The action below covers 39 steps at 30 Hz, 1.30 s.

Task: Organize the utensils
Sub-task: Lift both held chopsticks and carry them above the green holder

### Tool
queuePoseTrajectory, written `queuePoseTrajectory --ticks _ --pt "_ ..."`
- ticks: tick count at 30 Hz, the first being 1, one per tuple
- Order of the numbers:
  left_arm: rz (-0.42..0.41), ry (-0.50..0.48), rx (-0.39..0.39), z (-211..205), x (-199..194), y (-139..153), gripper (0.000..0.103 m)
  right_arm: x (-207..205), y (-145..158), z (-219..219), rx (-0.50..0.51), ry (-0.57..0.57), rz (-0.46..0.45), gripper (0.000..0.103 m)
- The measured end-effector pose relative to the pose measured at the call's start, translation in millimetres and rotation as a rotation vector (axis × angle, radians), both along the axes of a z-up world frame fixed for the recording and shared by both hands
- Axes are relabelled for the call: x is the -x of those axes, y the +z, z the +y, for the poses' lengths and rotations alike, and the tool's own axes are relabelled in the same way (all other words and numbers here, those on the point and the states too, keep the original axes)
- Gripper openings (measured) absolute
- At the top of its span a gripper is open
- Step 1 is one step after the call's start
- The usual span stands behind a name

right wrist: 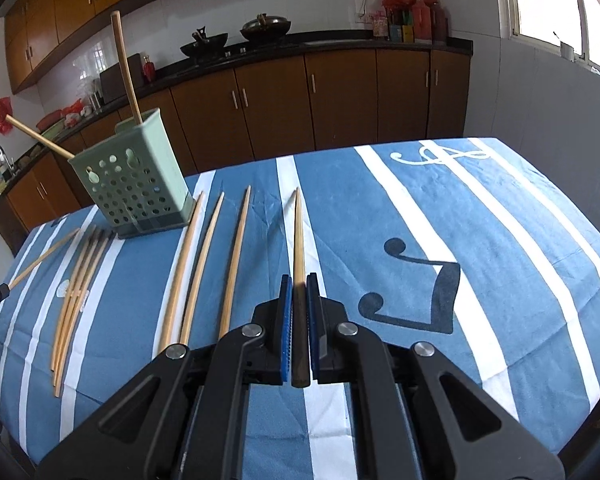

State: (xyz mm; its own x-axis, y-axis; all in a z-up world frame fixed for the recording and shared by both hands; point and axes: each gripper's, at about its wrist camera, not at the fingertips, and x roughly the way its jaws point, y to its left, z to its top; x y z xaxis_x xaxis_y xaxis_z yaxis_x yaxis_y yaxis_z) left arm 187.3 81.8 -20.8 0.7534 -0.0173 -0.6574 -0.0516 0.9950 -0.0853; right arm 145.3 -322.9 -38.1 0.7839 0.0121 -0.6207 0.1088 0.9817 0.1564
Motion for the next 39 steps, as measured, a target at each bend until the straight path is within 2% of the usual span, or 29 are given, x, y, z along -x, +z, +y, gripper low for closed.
queuePoseTrajectory --ticks 10,21,27,39 --pt "-0.189 0.032 0.032 4.1 18.1 61.2 0.008 7.4 38.2 -2.3 0.001 -0.02 -0.139 0.008" --pt "-0.235 0.018 0.017 -0.8 13.3 82.1 0.007 2.2 60.4 2.2 0.017 -0.012 -0.188 0.008" --pt "-0.298 -0.036 -0.009 -11.5 14.7 112.8 0.007 0.1 96.1 9.3 0.018 0.021 -0.261 0.008" --pt "-0.365 -0.184 0.061 -46.2 18.5 164.8 0.007 10.5 159.8 34.8 -0.093 0.17 -0.415 0.008"
